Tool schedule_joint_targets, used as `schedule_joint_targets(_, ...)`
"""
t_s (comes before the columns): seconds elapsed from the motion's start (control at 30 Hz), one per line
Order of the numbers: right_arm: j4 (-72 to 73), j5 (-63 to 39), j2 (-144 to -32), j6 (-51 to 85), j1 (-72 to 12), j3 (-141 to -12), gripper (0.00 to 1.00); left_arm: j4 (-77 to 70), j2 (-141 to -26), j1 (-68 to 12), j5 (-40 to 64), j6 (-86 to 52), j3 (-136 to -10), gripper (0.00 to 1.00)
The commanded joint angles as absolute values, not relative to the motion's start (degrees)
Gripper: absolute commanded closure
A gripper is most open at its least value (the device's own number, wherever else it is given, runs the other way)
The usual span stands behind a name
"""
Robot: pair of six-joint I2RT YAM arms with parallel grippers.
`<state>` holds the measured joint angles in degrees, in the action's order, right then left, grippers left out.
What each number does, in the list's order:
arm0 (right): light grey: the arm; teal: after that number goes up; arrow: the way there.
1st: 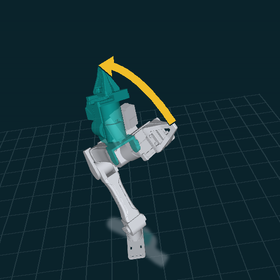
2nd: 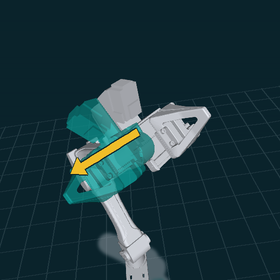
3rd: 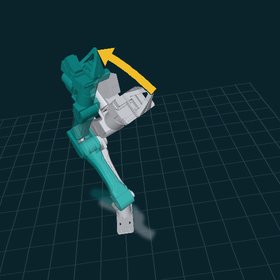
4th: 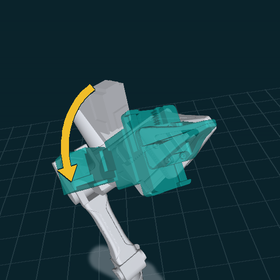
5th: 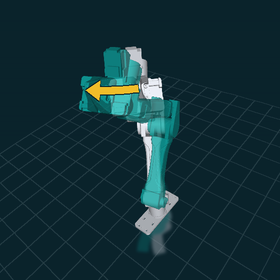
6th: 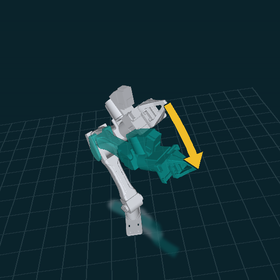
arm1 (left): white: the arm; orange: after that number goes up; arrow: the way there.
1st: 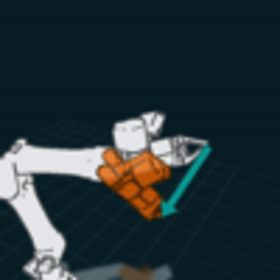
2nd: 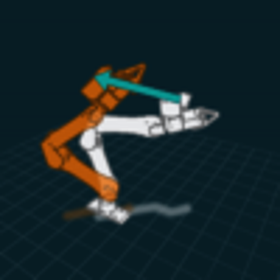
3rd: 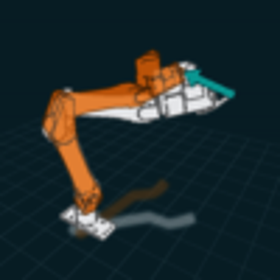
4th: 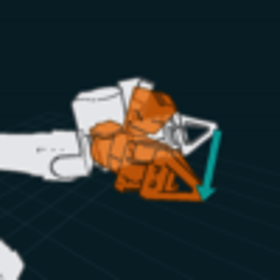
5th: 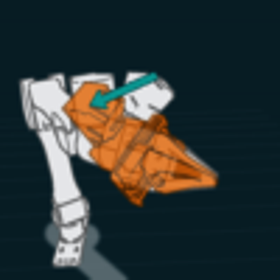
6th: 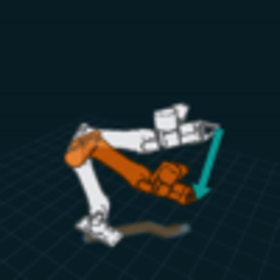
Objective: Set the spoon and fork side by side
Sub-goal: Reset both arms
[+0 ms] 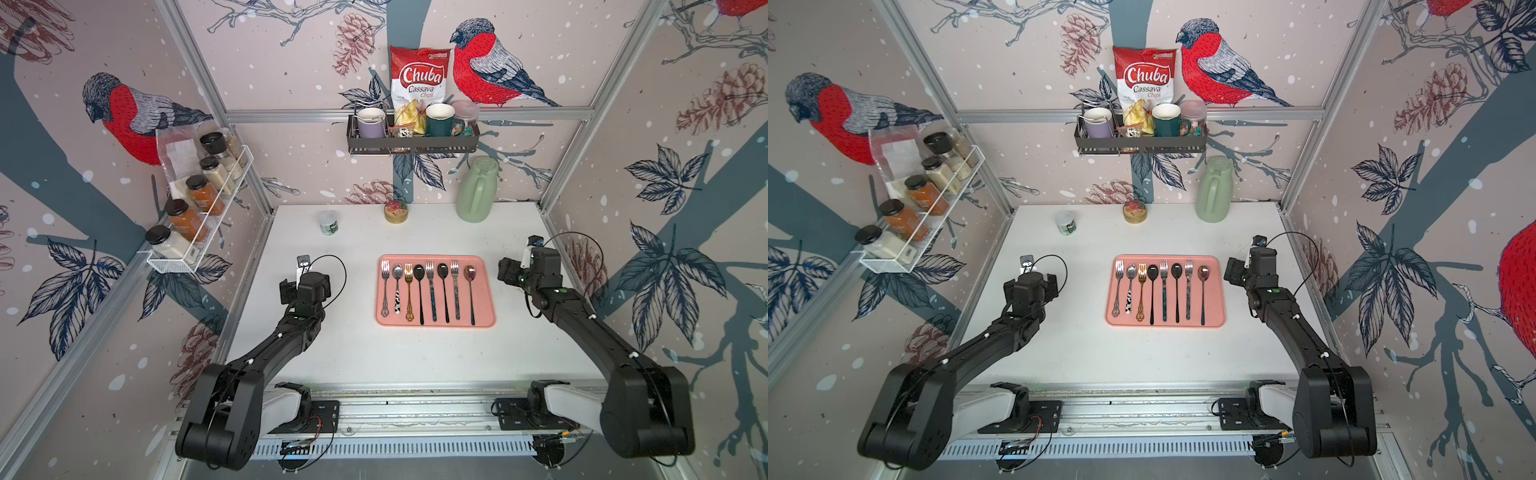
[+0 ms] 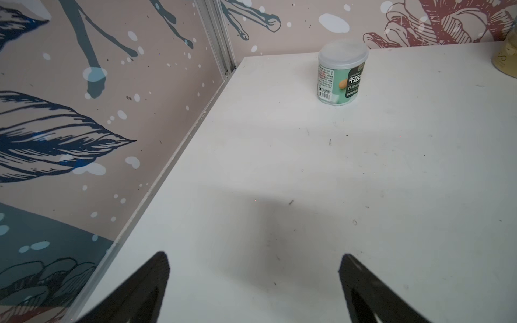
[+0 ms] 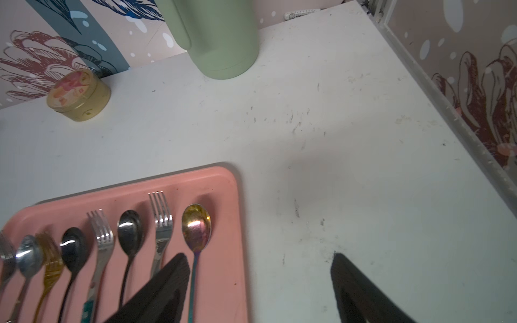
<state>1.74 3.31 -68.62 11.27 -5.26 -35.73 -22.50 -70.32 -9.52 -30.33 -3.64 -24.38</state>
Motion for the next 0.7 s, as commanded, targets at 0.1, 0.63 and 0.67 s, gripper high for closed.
schedule_joint_targets(0.1, 35.8, 9.9, -71.3, 2.2, -5.6, -23.6, 0.16, -34.3, -78.1, -6.5, -24.4, -1.7, -25.9, 0.05)
schedule_joint_targets(0.63, 50.3, 9.4, -86.4, 5.2, -1.9, -21.1, 0.01, -55.9, -87.8, -5.6, -23.0, 0.1, -19.0, 0.05)
schedule_joint_targets(0.67, 50.8, 9.4, -86.4, 5.1, -2.0, -20.9, 0.01, -57.1, -89.3, -5.6, -23.5, 0.5, -19.9, 0.05)
